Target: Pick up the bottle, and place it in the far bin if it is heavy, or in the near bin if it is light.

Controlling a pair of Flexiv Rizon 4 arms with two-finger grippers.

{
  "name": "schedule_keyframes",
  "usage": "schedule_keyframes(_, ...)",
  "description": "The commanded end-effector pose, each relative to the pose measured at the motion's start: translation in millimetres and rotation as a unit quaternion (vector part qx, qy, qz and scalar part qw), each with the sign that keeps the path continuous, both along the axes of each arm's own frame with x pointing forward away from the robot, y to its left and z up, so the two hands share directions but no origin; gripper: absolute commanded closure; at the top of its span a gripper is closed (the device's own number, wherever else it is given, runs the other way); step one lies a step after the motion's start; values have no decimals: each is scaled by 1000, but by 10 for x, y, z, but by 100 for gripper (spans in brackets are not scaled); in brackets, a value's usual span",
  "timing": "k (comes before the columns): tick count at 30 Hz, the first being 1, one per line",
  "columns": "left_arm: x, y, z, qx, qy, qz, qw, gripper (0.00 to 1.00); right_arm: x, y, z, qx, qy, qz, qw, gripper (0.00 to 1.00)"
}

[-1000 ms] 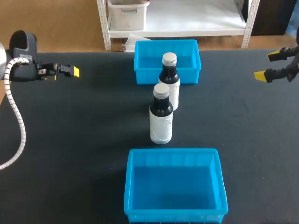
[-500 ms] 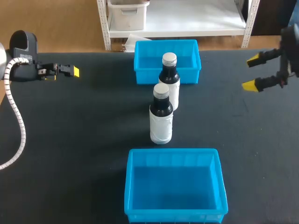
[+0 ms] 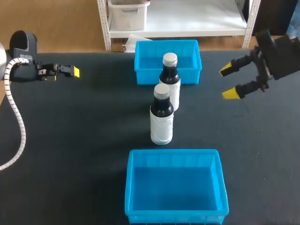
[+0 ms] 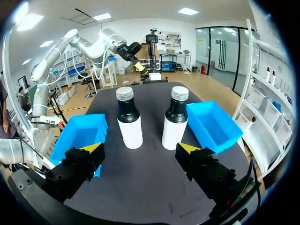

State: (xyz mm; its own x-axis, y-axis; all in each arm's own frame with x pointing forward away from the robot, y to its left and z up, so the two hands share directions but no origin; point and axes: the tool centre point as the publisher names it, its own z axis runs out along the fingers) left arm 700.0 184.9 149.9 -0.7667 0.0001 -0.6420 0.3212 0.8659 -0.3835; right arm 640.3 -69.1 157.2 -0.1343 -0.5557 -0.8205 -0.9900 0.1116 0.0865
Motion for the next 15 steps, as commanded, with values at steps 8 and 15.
schedule_keyframes(8, 0, 0, 0, 0, 0, 0, 1000, 0, -122, 393, -56, -16, -22, 6, 1000, 0)
schedule_keyframes(15, 0, 0, 0, 0, 0, 0, 1000, 0, -207, 672, -133, -19, -14, 12, 1000, 0)
